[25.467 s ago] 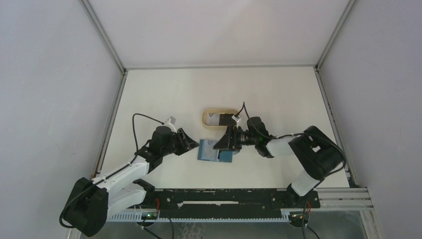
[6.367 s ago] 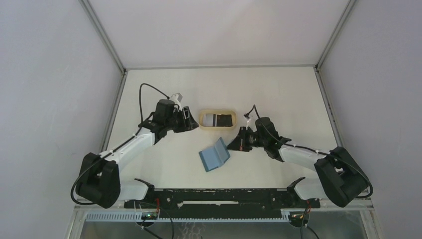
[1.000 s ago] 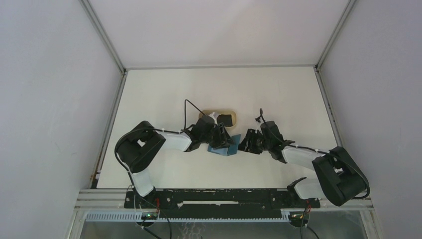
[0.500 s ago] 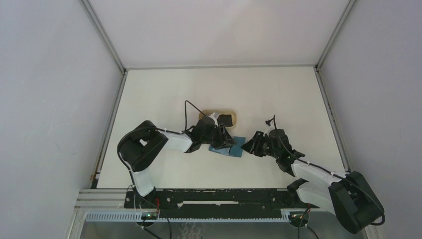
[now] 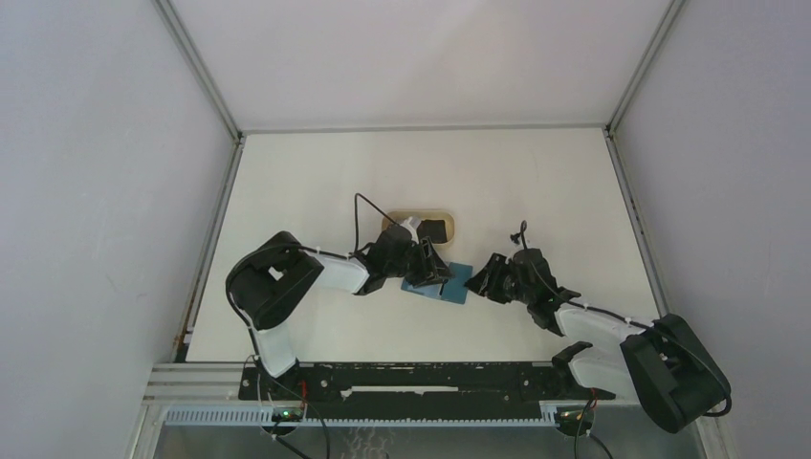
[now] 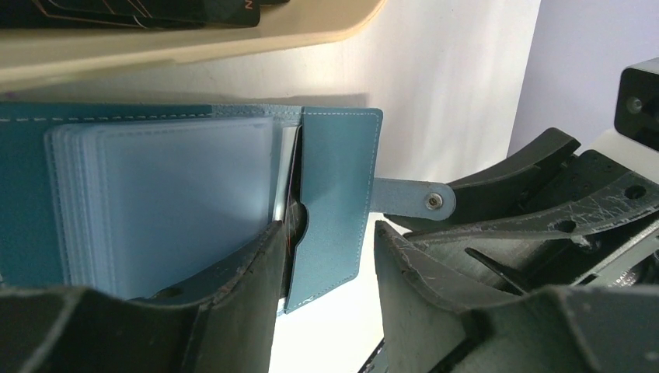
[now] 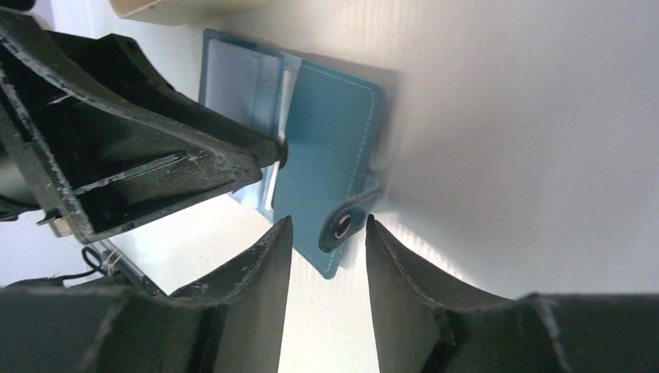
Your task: Take the credit cards out of the card holder
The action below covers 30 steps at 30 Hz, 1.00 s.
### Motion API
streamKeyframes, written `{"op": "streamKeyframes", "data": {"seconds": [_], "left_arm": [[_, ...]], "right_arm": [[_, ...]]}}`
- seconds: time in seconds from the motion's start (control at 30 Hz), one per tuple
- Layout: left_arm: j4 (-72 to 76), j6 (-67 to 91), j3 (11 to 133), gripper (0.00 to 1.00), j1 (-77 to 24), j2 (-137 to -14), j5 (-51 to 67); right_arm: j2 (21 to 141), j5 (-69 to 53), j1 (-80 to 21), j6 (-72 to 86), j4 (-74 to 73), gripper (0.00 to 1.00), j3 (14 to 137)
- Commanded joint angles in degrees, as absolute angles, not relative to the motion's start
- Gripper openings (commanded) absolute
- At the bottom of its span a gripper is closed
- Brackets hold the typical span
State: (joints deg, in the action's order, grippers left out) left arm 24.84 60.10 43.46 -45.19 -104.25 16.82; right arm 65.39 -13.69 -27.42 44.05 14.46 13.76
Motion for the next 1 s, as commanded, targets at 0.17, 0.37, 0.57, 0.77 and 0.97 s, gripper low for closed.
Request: {"op": "streamKeyframes", "data": {"seconds": [0.17,0.37,0.57,0.77,0.97], "left_arm": [[22.71,60.03,41.43,0.52,-45.54,-105.41,16.04],[22.62,60.10,41.48,0.52,-45.45,-105.56,16.26],[22.98,60.20,41.18,0.51,-45.43,-105.72,16.62],[24.40,60.97,40.87,0.51,-45.09,-106.41,17.81],[25.98,61.97,40.57,0.51,-44.74,-107.31,18.77]], "right_arm": [[67.86,-9.31,-28.68,44.35,14.70,0.50,14.66],[72.03,-9.48,-30.05,45.23,19.06,0.48,14.31],[78.27,-11.02,-30.39,46.32,25.87,0.45,13.75],[82.58,-11.78,-30.41,46.62,28.86,0.26,13.50],[86.98,-15.38,-30.33,47.41,33.48,0.01,13.69]]}}
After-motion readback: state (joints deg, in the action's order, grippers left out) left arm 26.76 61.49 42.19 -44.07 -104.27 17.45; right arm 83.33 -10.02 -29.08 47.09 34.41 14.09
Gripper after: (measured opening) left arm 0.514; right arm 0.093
